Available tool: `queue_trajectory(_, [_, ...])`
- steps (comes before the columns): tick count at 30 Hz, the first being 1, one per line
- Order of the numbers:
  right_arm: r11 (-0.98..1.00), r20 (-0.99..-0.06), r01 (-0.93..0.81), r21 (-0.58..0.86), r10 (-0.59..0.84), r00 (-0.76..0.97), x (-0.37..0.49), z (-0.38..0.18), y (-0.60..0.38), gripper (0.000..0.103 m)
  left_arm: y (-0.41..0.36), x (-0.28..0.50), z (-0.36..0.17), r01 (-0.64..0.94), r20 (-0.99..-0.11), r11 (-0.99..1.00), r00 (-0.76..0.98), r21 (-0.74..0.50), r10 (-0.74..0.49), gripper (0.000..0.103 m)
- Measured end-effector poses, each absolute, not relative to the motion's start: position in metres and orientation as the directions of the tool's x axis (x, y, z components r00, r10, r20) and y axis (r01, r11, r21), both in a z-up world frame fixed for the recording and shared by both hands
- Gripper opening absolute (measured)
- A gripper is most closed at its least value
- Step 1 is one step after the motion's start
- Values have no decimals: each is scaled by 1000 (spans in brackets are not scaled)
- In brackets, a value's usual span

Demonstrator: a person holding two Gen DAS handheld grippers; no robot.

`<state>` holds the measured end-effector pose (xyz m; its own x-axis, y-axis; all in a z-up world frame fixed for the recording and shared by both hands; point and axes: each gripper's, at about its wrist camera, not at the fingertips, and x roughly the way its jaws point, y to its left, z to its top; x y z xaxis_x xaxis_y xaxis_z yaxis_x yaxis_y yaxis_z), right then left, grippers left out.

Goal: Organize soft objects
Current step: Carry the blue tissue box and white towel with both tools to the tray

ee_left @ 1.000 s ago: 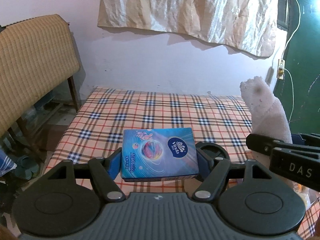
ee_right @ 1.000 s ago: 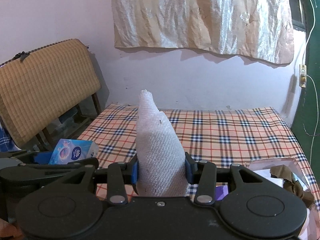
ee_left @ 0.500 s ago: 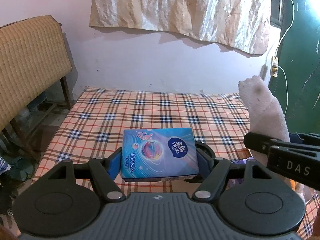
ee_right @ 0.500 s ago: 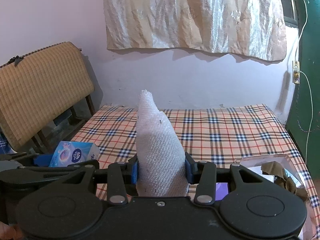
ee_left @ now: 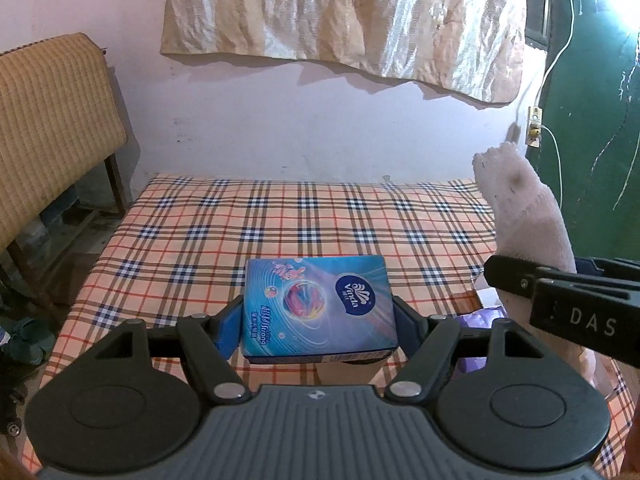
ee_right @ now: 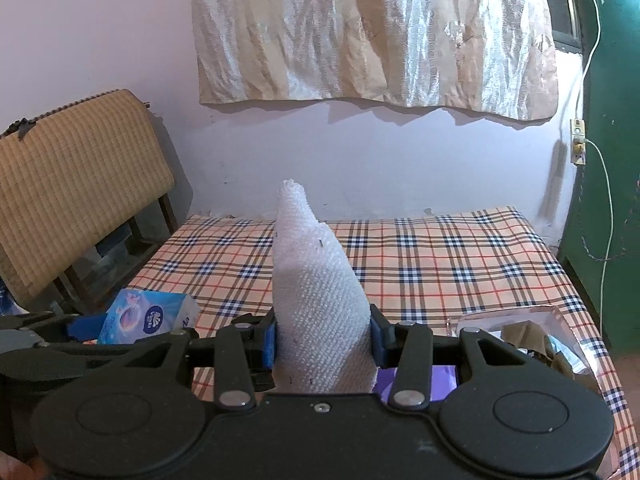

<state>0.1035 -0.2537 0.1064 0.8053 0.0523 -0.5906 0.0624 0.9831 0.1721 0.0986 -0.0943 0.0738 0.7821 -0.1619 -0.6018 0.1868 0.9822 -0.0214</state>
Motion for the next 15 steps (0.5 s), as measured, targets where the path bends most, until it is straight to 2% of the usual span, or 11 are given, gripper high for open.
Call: queue_trajectory(15, [982,-591,91,168,27,806,96,107,-271,52,-109,97,72,222,-605,975,772,-29,-194,75])
